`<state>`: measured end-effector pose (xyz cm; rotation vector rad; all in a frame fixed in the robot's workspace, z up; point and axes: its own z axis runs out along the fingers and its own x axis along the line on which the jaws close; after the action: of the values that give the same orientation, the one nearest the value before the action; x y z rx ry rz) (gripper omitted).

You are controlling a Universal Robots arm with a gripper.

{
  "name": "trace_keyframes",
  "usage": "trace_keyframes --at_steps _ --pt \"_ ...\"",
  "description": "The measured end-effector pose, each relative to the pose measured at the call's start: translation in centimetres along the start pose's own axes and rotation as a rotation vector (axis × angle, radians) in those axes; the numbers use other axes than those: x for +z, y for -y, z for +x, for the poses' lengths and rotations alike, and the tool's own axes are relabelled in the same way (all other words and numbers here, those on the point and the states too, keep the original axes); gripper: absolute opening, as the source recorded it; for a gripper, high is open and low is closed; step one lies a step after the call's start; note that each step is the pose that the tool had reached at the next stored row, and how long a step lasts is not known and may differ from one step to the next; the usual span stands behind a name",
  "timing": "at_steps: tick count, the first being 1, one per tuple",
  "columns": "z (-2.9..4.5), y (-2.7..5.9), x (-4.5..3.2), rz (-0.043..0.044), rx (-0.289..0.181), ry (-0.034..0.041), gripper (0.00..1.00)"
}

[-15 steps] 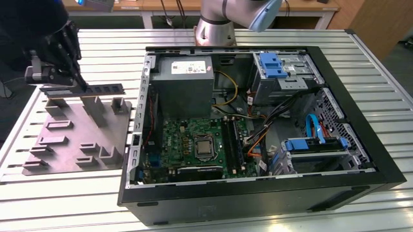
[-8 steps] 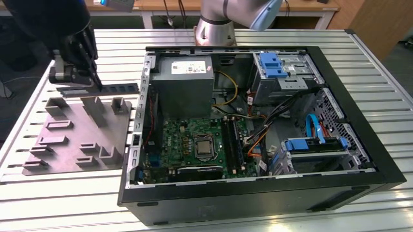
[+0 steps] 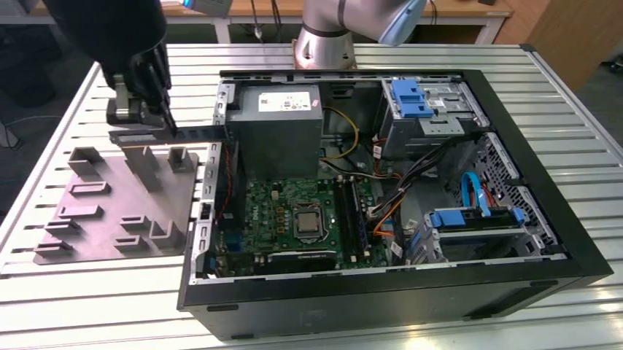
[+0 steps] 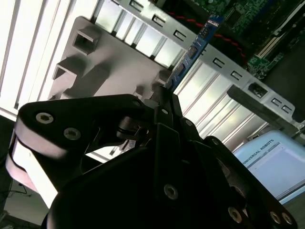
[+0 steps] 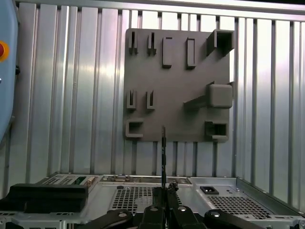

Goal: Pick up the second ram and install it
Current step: 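Pick up the second ram and move it above second insertion slot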

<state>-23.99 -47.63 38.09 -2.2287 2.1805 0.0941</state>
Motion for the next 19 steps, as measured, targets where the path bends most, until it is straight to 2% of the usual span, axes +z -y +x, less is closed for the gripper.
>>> trace_keyframes --at_steps 19 --pt "0.13 6.13 -0.17 -0.0002 0.0 0.0 0.14"
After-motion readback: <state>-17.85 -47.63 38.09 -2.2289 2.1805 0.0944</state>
